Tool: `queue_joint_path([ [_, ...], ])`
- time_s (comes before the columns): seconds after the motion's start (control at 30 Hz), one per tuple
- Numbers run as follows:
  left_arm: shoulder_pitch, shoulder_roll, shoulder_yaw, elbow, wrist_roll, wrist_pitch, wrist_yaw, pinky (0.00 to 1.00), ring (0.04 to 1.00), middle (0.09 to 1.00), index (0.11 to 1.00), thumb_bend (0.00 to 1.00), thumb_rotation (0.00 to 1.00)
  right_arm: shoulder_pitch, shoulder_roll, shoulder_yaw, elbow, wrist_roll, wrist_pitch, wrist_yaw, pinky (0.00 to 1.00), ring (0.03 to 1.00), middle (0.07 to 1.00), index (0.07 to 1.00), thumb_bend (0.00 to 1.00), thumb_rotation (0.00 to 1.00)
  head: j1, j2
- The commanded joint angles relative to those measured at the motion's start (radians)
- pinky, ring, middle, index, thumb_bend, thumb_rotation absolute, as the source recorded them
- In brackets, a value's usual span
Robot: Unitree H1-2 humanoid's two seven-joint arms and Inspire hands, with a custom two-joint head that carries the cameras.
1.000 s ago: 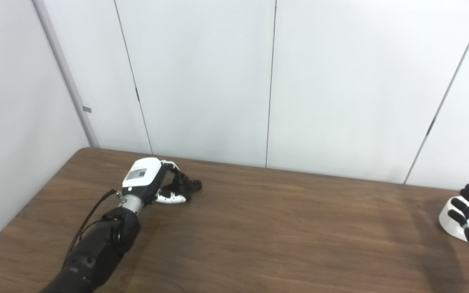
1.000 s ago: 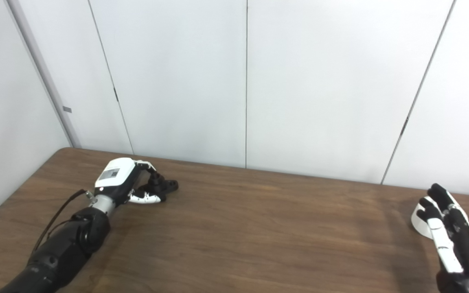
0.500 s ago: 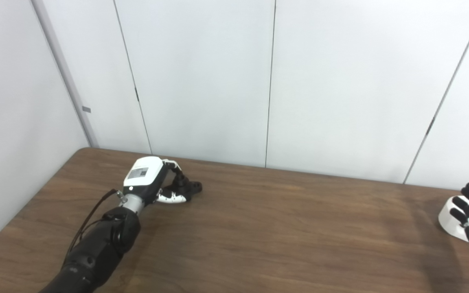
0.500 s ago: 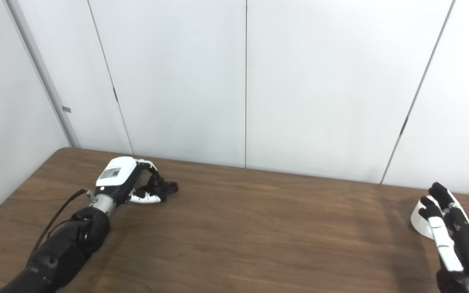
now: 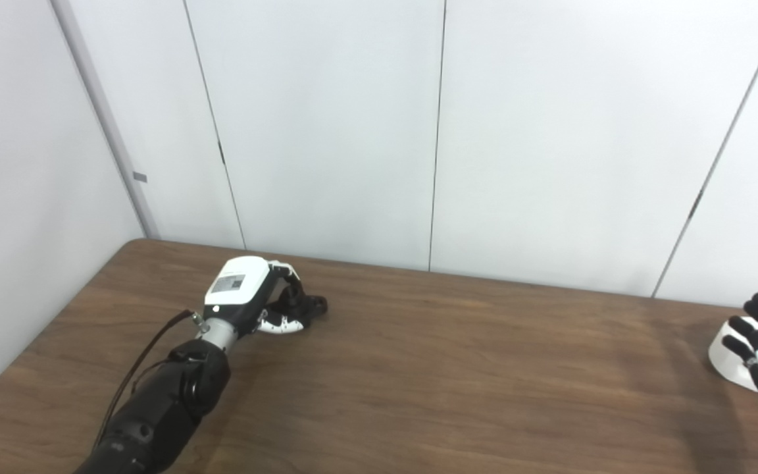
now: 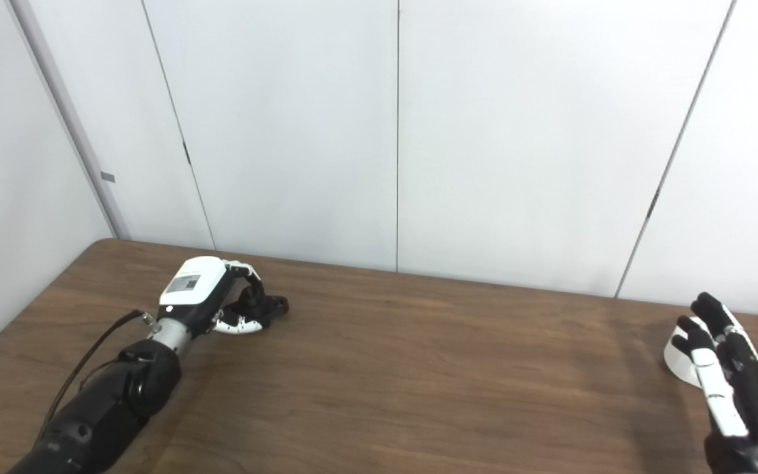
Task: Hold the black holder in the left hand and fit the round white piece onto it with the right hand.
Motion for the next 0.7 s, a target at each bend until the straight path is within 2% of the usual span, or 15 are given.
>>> queue_joint_path([
  [0.0,-0.017,0.002,0.007,-0.033,-0.002,0.006,-0.007,0.75,0.780,0.708,0.547,0.91,0.14,-0.036,-0.020,-0.001,-0.035,0.008,-0.026,0.011,0.82,0.858,0.900,0.870,0.37,0.63,-0.002,0.002],
  [0.3,-0.015,-0.002,0.011,-0.030,0.001,-0.008,0.001,0.74,0.779,0.693,0.523,0.90,0.06,-0.032,-0.017,0.006,-0.054,-0.015,-0.018,-0.002,0.81,0.853,0.897,0.869,0.38,0.64,-0.004,0.002],
  [0.67,-0.013,-0.006,0.010,-0.026,0.007,-0.011,0.011,0.73,0.770,0.684,0.520,0.92,0.09,-0.034,-0.017,0.007,-0.058,-0.021,-0.013,0.000,0.82,0.856,0.898,0.866,0.37,0.64,-0.014,0.007],
])
